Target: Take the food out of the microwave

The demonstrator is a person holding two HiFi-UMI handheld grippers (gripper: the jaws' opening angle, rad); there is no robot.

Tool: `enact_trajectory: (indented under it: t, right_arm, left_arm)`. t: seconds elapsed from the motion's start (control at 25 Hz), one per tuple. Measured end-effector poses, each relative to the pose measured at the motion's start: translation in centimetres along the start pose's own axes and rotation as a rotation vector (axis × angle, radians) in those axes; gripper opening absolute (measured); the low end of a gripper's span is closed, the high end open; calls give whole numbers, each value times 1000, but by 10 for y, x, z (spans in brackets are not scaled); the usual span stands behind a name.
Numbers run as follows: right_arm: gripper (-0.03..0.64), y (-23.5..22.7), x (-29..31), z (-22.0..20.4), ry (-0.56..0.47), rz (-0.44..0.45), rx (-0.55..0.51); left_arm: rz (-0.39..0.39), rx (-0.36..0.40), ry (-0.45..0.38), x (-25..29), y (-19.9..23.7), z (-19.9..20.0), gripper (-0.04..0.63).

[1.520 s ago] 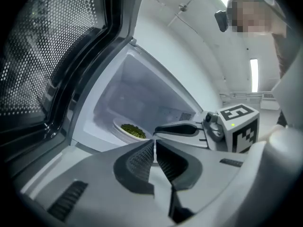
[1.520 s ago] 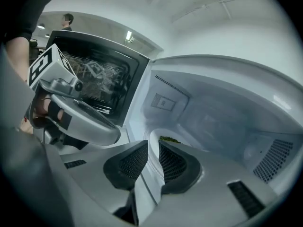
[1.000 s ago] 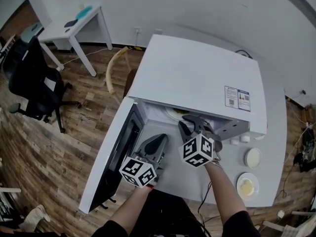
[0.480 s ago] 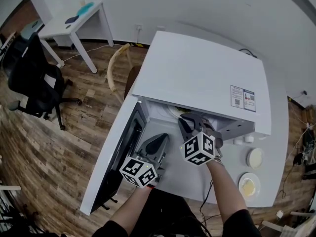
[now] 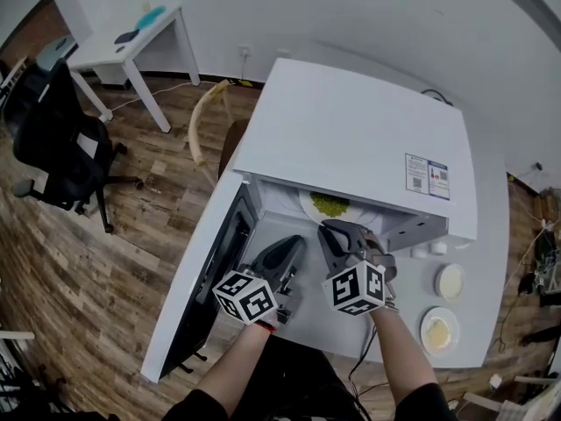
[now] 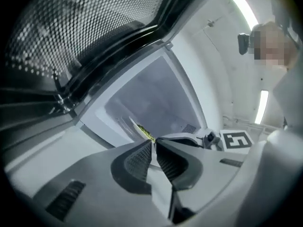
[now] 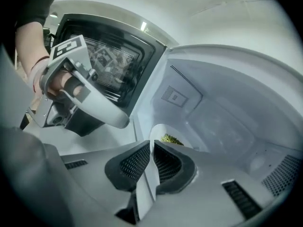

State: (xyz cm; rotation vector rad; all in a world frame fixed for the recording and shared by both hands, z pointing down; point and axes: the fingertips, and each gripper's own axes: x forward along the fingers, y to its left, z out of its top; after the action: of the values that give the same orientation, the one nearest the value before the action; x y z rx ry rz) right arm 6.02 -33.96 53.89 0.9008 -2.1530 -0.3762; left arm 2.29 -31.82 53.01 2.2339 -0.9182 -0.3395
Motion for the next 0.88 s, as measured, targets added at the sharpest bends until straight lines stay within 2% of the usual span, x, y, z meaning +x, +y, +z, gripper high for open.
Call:
enact_trajectory:
  t: [0.2,0.28,0.48,0.6,0.76,0.88]
  right_arm:
    - [48,5,-16,0,-35,-10,11]
    - [48,7,-22,0,-49,-6,18]
    - [48,13,-33,-6,-67,18,13]
    - [48,20,-38,-9,-69,36,-1]
    - [48,29,-43,-9,-79,52,-19]
    - [49,31,-43,-11,-73,42,-11]
  left_arm:
    - [-53,-194,-2,15,-5,-9,28]
    - [-63,-270,-18,19,-5,-11,67]
    - [-110,-406,-43,27,-10,-19,80]
    - [-133,-452,-61,30,-17,-17,80]
    - [-106,-521,-36,30,-10,-34,80]
    - [-127,-525,-48,33,-16,-29,78]
